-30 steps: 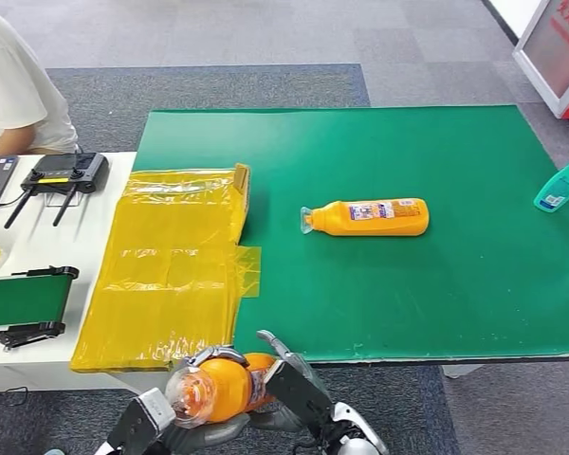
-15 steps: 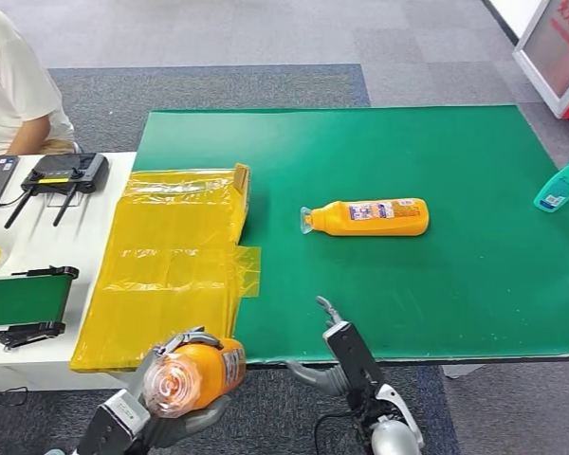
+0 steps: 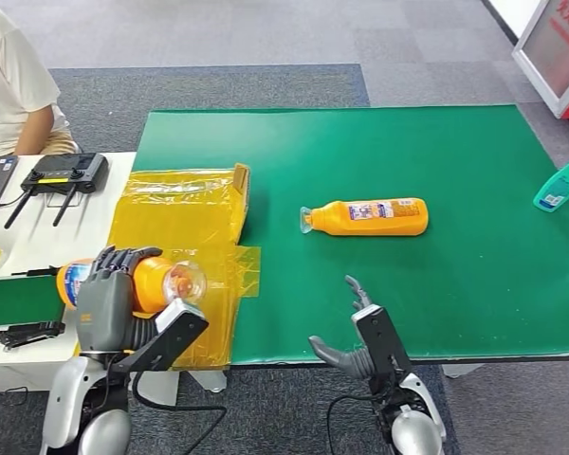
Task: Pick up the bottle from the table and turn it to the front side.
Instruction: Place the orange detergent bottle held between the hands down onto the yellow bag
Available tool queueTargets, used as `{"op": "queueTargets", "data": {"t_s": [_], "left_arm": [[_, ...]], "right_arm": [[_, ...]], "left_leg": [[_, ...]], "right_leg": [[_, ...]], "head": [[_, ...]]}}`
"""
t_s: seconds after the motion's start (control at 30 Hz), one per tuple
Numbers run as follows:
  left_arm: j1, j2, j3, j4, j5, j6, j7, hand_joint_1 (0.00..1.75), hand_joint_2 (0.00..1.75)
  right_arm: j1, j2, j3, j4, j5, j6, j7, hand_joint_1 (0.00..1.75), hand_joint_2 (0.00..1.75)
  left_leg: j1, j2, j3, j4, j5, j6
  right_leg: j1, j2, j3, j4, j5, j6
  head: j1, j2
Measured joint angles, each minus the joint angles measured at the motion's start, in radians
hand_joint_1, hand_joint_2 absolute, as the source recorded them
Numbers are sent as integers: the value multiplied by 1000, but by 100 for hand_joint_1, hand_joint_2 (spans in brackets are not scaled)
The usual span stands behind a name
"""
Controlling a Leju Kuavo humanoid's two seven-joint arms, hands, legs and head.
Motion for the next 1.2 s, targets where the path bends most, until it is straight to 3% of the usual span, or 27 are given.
{"op": "queueTargets", "data": {"t_s": [0.2, 0.33, 0.4, 0.53, 0.77, 1.2], "left_arm": [[-107, 13, 44, 58, -191, -6, 89, 175, 175], [-224, 126, -32, 148, -217, -35, 194, 175, 175], [-288, 167, -81, 220, -220, -32, 167, 175, 175], [-405, 196, -125, 368, -220, -36, 63, 175, 175], [-521, 198, -137, 560, -220, -49, -6, 175, 175], [-586, 138, -137, 708, -220, -62, -30, 175, 175]], "right_arm": [[-7, 4, 1, -19, 8, 17, -8, 0, 175], [-24, 4, 26, -21, -3, 28, -29, 0, 175], [-43, 4, 46, -20, -12, 32, -40, 0, 175], [-85, 3, 86, -19, -27, 36, -54, 0, 175], [-119, -2, 137, -20, -44, 42, -71, 0, 175], [-127, -24, 187, -31, -50, 43, -85, 0, 175]], "left_leg": [[0, 0, 0, 0, 0, -1], [1, 0, 0, 0, 2, -1], [1, 0, -1, 0, 4, -1], [1, 0, -1, 0, 5, -1], [1, 0, -1, 0, 5, -1], [1, 0, -2, 0, 5, -1]], "right_leg": [[0, 0, 0, 0, 0, 0], [1, 0, -1, 0, 1, -1], [1, 0, -1, 0, 2, -1], [1, 0, -2, 0, 4, -2], [1, 0, -2, 0, 4, -1], [1, 0, -2, 0, 4, -1]], "head": [[0, 0], [0, 0], [0, 0], [0, 0], [0, 0], [0, 0]]}}
